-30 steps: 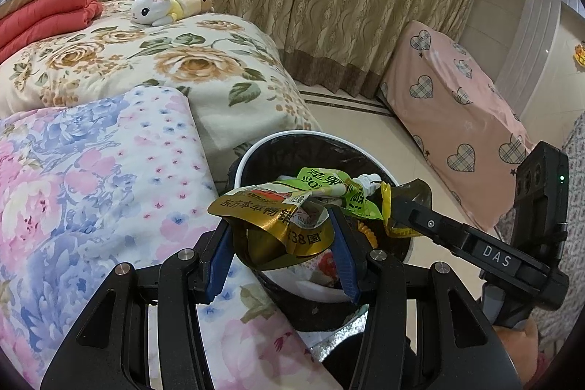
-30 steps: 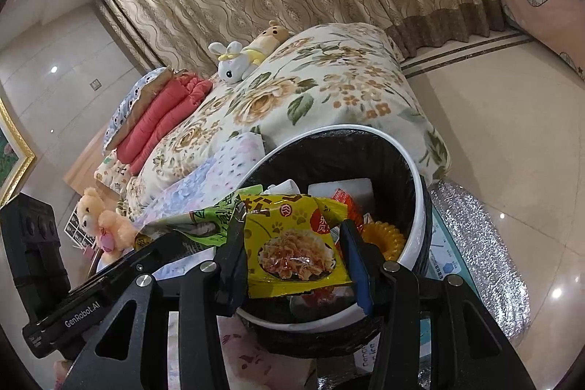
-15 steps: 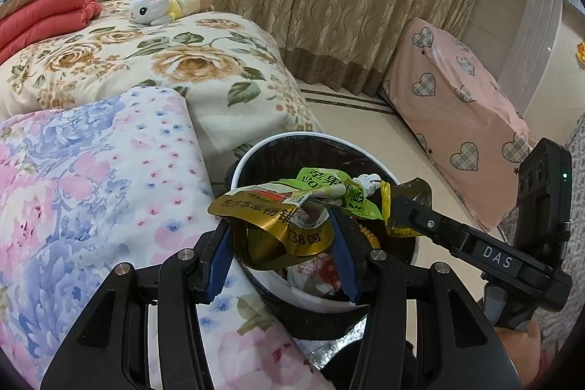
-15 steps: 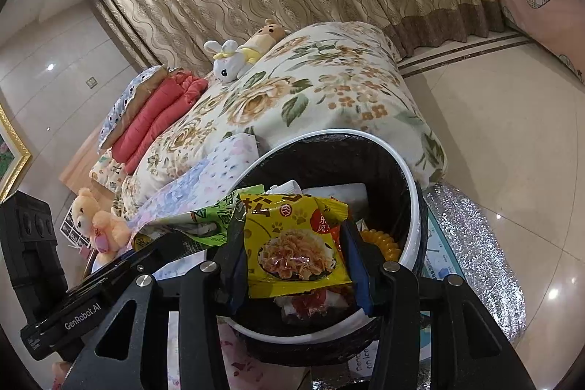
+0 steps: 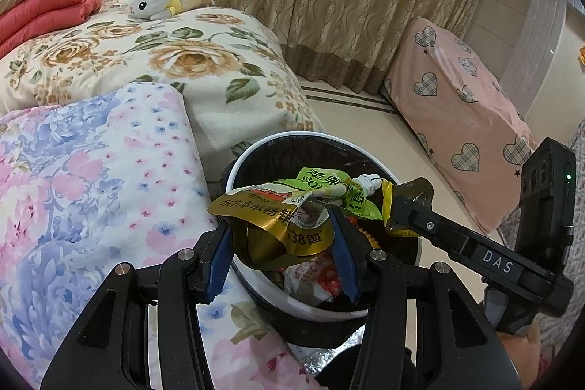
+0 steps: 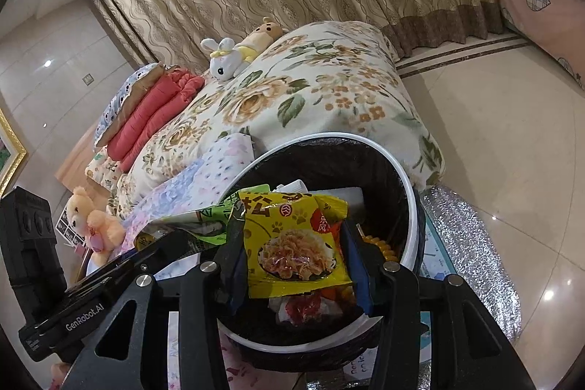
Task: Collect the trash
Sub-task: 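Carry both wrappers over the bin and lower them inside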
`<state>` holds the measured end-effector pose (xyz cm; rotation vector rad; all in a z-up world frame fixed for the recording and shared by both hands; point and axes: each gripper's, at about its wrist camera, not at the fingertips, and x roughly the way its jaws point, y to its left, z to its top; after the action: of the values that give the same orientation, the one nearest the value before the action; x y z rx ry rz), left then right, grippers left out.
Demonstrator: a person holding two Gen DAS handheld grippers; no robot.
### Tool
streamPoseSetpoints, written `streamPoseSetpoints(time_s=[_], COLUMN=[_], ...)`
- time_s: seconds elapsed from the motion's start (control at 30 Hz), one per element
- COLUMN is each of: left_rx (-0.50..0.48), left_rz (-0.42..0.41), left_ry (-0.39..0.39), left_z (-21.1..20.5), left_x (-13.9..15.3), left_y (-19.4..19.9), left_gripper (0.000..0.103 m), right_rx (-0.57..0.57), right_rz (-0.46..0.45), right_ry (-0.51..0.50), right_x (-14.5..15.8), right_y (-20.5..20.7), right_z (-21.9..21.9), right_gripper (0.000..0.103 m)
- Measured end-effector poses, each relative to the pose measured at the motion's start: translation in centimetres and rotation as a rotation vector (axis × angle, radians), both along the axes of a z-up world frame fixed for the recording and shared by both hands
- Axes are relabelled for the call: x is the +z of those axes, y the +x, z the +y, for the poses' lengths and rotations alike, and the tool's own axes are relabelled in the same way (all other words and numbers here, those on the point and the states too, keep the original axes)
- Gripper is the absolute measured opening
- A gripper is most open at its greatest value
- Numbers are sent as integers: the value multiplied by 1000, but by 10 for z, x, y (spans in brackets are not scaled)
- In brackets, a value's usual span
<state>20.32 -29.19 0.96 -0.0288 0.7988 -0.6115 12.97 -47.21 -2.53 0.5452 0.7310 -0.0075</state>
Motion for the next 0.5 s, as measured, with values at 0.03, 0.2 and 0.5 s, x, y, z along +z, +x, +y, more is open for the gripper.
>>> streamPoseSetpoints(time_s=[0.03, 0.2, 0.5], left_rx=[-1, -1, -2], left_rz=[0, -1, 1], left_ry=[1, 0, 0], left_z=[0, 0, -2], left_x=[0, -1, -2], left_y=[0, 1, 1], left_gripper=[48, 48, 48], right_rx=[0, -1, -9], right_rz=[2, 4, 4], right_ry=[-1, -4, -4], right_x=[0, -1, -1], right_y=[0, 1, 0], right_z=[0, -2, -7], right_gripper=[47, 47, 47])
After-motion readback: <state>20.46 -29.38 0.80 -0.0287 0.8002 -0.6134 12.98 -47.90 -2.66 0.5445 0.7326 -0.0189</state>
